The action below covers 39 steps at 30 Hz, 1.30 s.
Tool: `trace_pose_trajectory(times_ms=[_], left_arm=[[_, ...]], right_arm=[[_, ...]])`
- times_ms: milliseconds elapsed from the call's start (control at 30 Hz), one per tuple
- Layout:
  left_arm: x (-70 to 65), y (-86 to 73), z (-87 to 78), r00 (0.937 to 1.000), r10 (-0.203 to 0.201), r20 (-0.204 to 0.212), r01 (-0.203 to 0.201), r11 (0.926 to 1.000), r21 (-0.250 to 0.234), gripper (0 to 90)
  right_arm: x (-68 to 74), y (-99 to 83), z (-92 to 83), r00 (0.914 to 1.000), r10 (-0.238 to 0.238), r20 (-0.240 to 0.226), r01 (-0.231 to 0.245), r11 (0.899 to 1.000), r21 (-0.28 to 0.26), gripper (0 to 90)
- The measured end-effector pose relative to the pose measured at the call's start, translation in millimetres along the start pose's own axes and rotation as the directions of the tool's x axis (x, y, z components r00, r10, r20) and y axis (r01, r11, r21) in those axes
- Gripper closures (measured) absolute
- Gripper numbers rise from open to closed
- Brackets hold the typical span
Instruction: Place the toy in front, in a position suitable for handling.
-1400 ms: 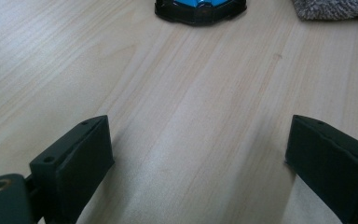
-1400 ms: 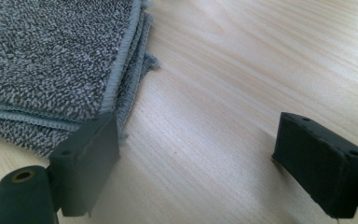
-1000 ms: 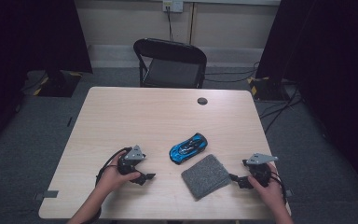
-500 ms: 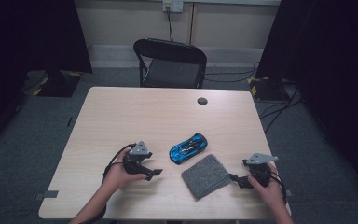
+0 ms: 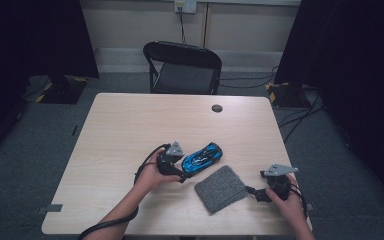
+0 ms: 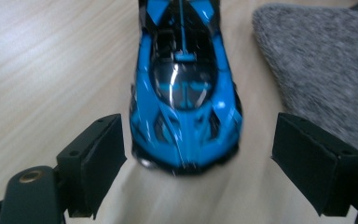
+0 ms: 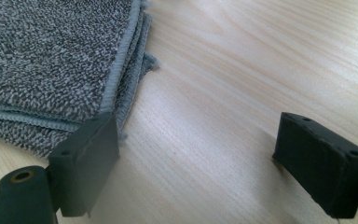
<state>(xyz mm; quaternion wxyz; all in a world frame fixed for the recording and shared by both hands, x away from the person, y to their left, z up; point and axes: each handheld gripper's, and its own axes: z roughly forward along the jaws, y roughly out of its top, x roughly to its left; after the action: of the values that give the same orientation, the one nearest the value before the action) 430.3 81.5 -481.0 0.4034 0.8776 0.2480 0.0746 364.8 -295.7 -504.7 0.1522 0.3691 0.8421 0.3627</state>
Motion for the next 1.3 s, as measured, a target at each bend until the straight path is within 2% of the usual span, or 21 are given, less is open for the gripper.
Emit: trace_pose_trajectory(times_ms=[67, 167, 300, 333, 467, 633, 800, 1033, 1167, 1300], left_arm=[[1.5, 11.4, 9.2, 0.9999, 0.01, 0.003, -0.01, 0.9999, -0.007, 16.5], [2.1, 17.1, 15.5, 1.0, 0.009, 0.0, -0.009, 0.9999, -0.012, 16.4], [1.0, 25.7, 27.3, 0.9993, 0.034, -0.013, -0.034, 0.9994, -0.003, 16.1], [1.5, 28.4, 33.6, 0.9991, 0.04, -0.015, -0.04, 0.9991, 0.015, 16.0], [0.1, 31.1, 45.2, 0.9995, 0.029, -0.01, -0.028, 0.9993, 0.025, 15.8], [0.3, 32.2, 51.8, 0.9995, 0.029, -0.007, -0.029, 0.9991, 0.031, 16.5], [0.0, 34.3, 61.0, 0.9987, 0.038, -0.035, -0.036, 0.9979, 0.053, 16.6], [1.3, 34.5, 66.4, 0.9989, 0.024, -0.039, -0.022, 0.998, 0.059, 19.6], [2.2, 31.7, 66.4, 0.998, 0.046, -0.044, -0.044, 0.998, 0.046, 22.2], [1.6, 32.0, 67.6, 0.9983, 0.041, -0.041, -0.039, 0.9983, 0.043, 25.1]], right_arm=[[0.2, 0.0, 0.0, 1.0, 0.002, 0.001, -0.002, 1.0, 0.0, 12.9], [0.3, -0.1, -0.1, 1.0, 0.003, 0.002, -0.003, 1.0, 0.0, 12.9], [0.3, -0.1, -0.1, 1.0, 0.003, 0.002, -0.003, 1.0, 0.0, 12.9], [0.2, -0.1, 0.0, 1.0, 0.003, 0.001, -0.003, 1.0, 0.0, 12.9], [0.3, -0.1, 0.0, 1.0, 0.003, 0.002, -0.003, 1.0, 0.0, 12.9], [0.3, -0.1, 0.0, 1.0, 0.003, 0.002, -0.003, 1.0, 0.0, 12.9], [0.3, -0.1, 0.0, 1.0, 0.003, 0.002, -0.003, 1.0, 0.0, 12.9], [0.3, -0.1, -0.1, 1.0, 0.003, 0.002, -0.003, 1.0, 0.0, 12.9], [0.4, -0.1, -0.2, 1.0, 0.004, 0.004, -0.004, 1.0, 0.001, 12.9], [0.4, -0.1, -0.2, 1.0, 0.004, 0.004, -0.004, 1.0, 0.002, 12.9]])
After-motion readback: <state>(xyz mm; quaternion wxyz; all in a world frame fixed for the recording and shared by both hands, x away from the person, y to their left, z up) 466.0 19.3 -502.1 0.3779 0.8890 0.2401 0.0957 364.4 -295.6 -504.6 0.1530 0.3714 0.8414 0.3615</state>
